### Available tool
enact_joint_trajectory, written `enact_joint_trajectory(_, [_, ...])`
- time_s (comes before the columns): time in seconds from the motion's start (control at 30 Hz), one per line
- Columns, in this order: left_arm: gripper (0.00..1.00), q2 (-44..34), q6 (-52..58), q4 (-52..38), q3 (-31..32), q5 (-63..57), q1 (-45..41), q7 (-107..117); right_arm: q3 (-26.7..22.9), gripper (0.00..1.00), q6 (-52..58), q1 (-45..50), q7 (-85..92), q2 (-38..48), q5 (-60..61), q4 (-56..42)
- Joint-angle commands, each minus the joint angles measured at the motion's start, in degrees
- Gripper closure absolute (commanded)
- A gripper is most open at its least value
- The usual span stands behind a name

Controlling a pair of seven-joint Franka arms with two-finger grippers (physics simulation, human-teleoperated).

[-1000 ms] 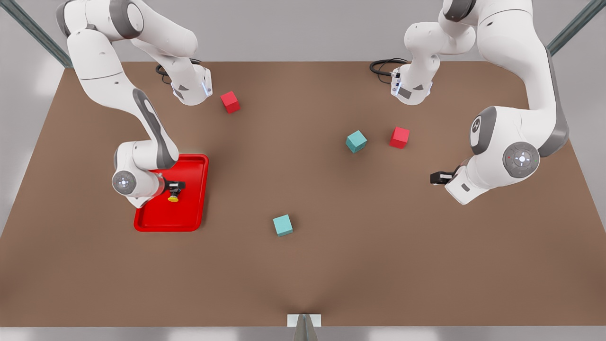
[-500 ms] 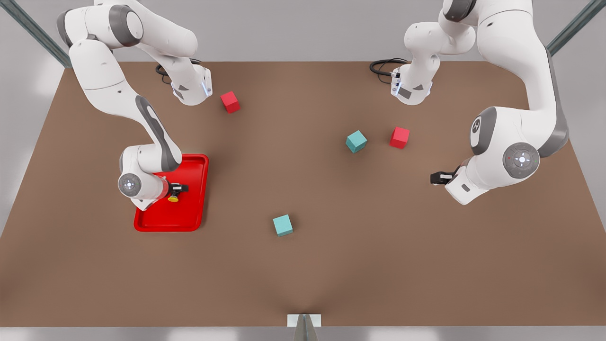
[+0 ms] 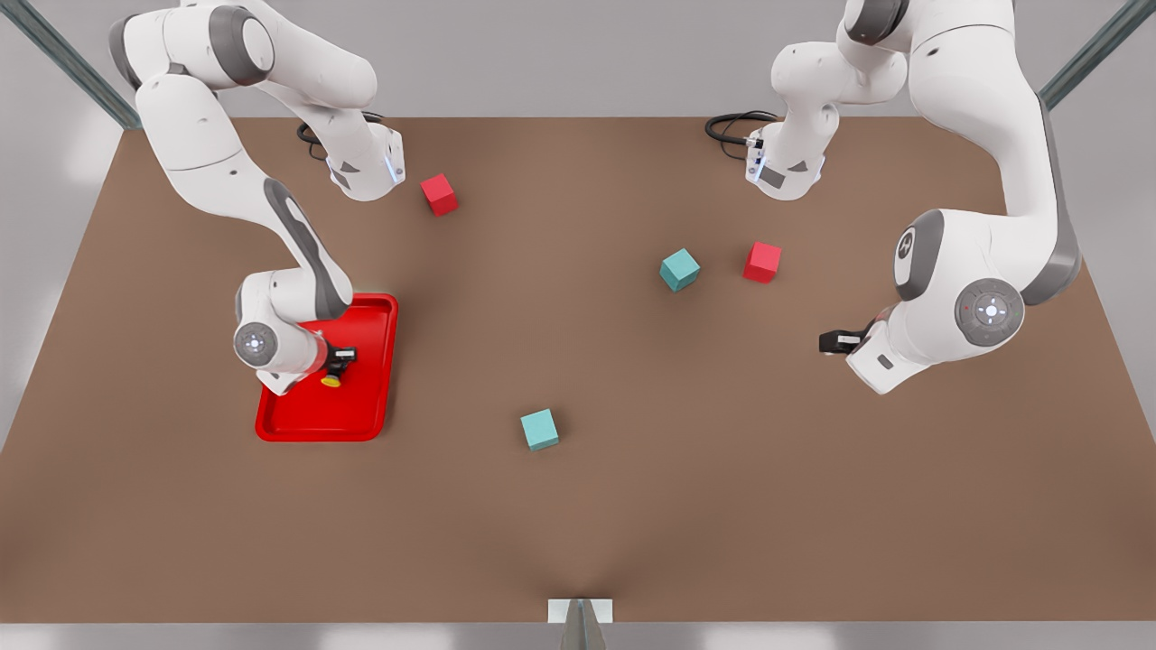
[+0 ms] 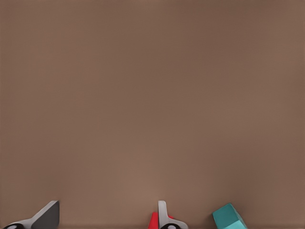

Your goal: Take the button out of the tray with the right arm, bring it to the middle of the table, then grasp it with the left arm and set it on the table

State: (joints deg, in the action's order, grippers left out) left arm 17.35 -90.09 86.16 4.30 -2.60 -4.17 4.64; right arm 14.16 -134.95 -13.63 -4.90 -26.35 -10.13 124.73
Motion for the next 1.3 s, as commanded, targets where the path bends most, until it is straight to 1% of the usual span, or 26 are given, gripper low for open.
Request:
enact_joint_trajectory(0.0, [0.0, 0.05, -0.08, -0.03, 0.01, -0.04, 0.04, 0.02, -0.01, 0.48, -0.31, -0.08, 0.15, 0.08, -0.16, -0.02])
enact_joint_trajectory(0.03, [0.0, -0.03, 0.09, -0.11, 0.01, -0.04, 0.04, 0.02, 0.08, 0.52, -0.4, -0.08, 0.07, 0.08, -0.16, -0.02])
enact_joint_trajectory(0.1, [0.0, 0.05, 0.0, -0.11, 0.01, -0.04, 0.04, 0.02, 0.08, 0.56, -0.31, 0.27, -0.64, 0.34, -0.16, -0.02])
enact_joint_trajectory(0.17, [0.0, -0.03, 0.09, -0.11, 0.01, -0.04, 0.04, 0.02, 0.08, 0.62, -0.31, 0.18, -0.64, 0.51, -0.25, -0.02])
enact_joint_trajectory(0.27, [0.0, -0.03, 0.18, -0.11, 0.01, -0.04, 0.04, 0.02, 0.08, 0.61, 1.71, -0.08, -0.55, 2.45, -0.16, -0.28])
enact_joint_trajectory(0.37, [0.0, -0.3, 0.27, -0.2, 0.01, -0.13, 0.22, -0.07, 0.34, 0.61, 10.5, 2.03, -0.46, 5.35, 4.15, -3.88])
enact_joint_trajectory(0.43, [0.0, -0.21, 0.27, -0.38, 0.01, -0.13, 0.13, -0.07, 0.35, 0.6, 15.77, 5.45, -1.86, 5.96, 7.57, -7.84])
enact_joint_trajectory(0.5, [0.0, -0.56, 0.36, -0.29, 0.01, -0.13, 0.22, -0.07, -0.8, 0.6, 21.3, 11.42, -5.46, 5.09, 12.32, -13.54])
enact_joint_trajectory(0.53, [0.0, -0.39, 0.36, -0.29, 0.01, -0.13, 0.4, -0.07, -5.27, 0.6, 23.33, 18.62, -8.02, 3.86, 16.1, -17.68])
enact_joint_trajectory(0.63, [0.0, -0.56, 0.36, -0.29, -0.08, -0.13, 0.4, -0.07, -27.94, 0.59, 30.36, 49.12, -14.08, -3.44, 32.44, -30.42])
enact_joint_trajectory(0.67, [0.0, -0.39, 0.36, -0.29, 0.01, -0.13, 0.4, -0.07, -32.43, 0.59, 32.03, 56.77, -17.51, -6.95, 37.98, -34.99])
enact_joint_trajectory(0.7, [0.0, -0.56, 0.36, -0.29, 0.01, -0.13, 0.4, -0.07, -34.9, 0.59, 33.0, 62.31, -21.55, -10.82, 43.16, -39.91])
enact_joint_trajectory(0.73, [0.0, -0.39, 0.36, -0.29, 0.01, -0.13, 0.57, -0.07, -39.46, 0.59, 34.23, 68.37, -24.1, -15.12, 50.36, -45.09])
enact_joint_trajectory(0.77, [0.0, -0.39, 0.36, -0.29, 0.01, -0.13, 0.57, -0.07, -41.67, 0.59, 34.76, 71.28, -26.21, -18.99, 54.77, -50.19])
enact_joint_trajectory(0.83, [0.0, -0.3, 0.27, -0.29, 0.01, -0.13, 0.66, -0.16, -42.1, 0.58, 34.23, 73.12, -29.11, -27.25, 62.24, -59.43])
enact_joint_trajectory(0.87, [0.0, -0.21, 0.27, -0.29, 0.01, -0.21, 0.75, -0.16, -43.6, 0.58, 34.23, 74.27, -29.9, -30.33, 67.69, -62.68])
enact_joint_trajectory(0.9, [0.0, -0.12, 0.27, -0.29, 0.01, -0.21, 0.75, -0.16, -43.77, 0.58, 33.88, 74.71, -30.08, -32.26, 70.67, -64.0])
enact_joint_trajectory(1.0, [0.0, 0.05, 0.18, -0.29, 0.01, -0.74, 0.75, -0.16, -43.25, 0.57, 23.07, 74.45, -33.51, -37.63, 80.08, -66.81])
enact_joint_trajectory(1.07, [0.0, 0.23, -0.08, -0.29, 0.01, -0.92, 0.57, -0.07, -43.25, 0.51, 18.59, 74.01, -37.99, -41.06, 82.28, -70.77])
enact_joint_trajectory(1.1, [0.0, 0.32, -0.17, -0.38, 0.01, -0.92, 0.57, -0.16, -43.16, 0.37, 15.25, 73.13, -38.95, -41.58, 83.6, -71.03])
enact_joint_trajectory(1.13, [0.0, 0.32, -0.08, -0.38, 0.01, -0.92, 0.57, -0.16, -43.16, 0.0, 14.89, 72.69, -39.92, -41.5, 83.6, -71.65])
enact_joint_trajectory(1.2, [0.0, 0.32, -0.08, -0.38, 0.01, -0.92, 0.57, -0.16, -43.42, 0.0, 15.86, 71.28, -41.15, -40.71, 83.51, -71.56])
enact_joint_trajectory(1.23, [0.0, 0.32, -0.08, -0.38, 0.01, -0.92, 0.57, -0.16, -43.42, 0.0, 17.35, 69.88, -41.07, -38.34, 82.73, -71.12])
enact_joint_trajectory(1.27, [0.0, 0.23, -0.17, -0.82, 0.01, -0.83, 0.04, 0.45, -42.9, 0.0, 20.25, 68.38, -40.72, -31.93, 78.78, -68.58])
